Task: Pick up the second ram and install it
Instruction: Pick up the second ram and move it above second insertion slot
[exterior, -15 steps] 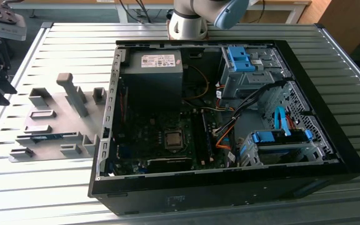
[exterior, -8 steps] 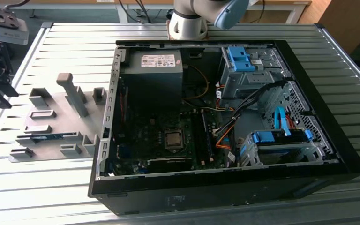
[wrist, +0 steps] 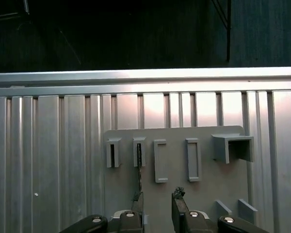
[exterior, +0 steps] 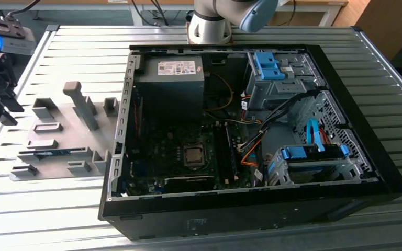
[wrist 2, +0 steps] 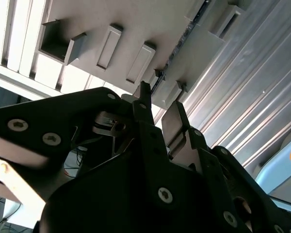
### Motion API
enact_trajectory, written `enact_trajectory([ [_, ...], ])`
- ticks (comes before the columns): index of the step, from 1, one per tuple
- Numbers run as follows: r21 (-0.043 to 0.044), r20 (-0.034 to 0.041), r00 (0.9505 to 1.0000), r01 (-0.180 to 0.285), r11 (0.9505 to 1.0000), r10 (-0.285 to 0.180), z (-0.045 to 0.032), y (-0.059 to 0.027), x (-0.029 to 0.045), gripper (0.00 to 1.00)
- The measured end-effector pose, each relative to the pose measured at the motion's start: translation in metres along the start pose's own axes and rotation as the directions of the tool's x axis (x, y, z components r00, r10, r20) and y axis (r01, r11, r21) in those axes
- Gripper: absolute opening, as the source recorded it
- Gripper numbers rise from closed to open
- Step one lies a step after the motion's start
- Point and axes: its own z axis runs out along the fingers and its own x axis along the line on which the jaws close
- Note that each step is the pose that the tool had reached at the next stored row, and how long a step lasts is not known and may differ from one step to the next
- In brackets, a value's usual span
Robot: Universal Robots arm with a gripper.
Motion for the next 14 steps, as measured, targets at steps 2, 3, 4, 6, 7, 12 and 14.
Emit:
enact_trajectory([
  [2,0.0025,-0.0002,1.0000,0.001,1.0000,-0.001,0.0019,-0.0001,0.0008,0.37],
  [3,0.0044,-0.0001,1.0000,0.001,1.0000,-0.001,0.0030,-0.0001,0.0012,0.37],
  [4,0.0064,0.0000,1.0000,0.001,1.0000,-0.001,0.0038,-0.0002,0.0012,0.37],
  [6,0.0069,-0.0001,1.0000,0.001,1.0000,-0.001,0.0038,-0.0002,0.0012,0.37],
  [7,0.0071,-0.0001,1.0000,0.001,1.0000,-0.001,0.0039,-0.0002,0.0012,0.37],
  [12,0.0073,0.0000,1.0000,0.001,1.0000,-0.001,0.0039,-0.0002,0.0012,0.37],
  [14,0.0074,0.0001,1.0000,0.001,1.0000,-0.001,0.0040,-0.0002,0.0012,0.37],
])
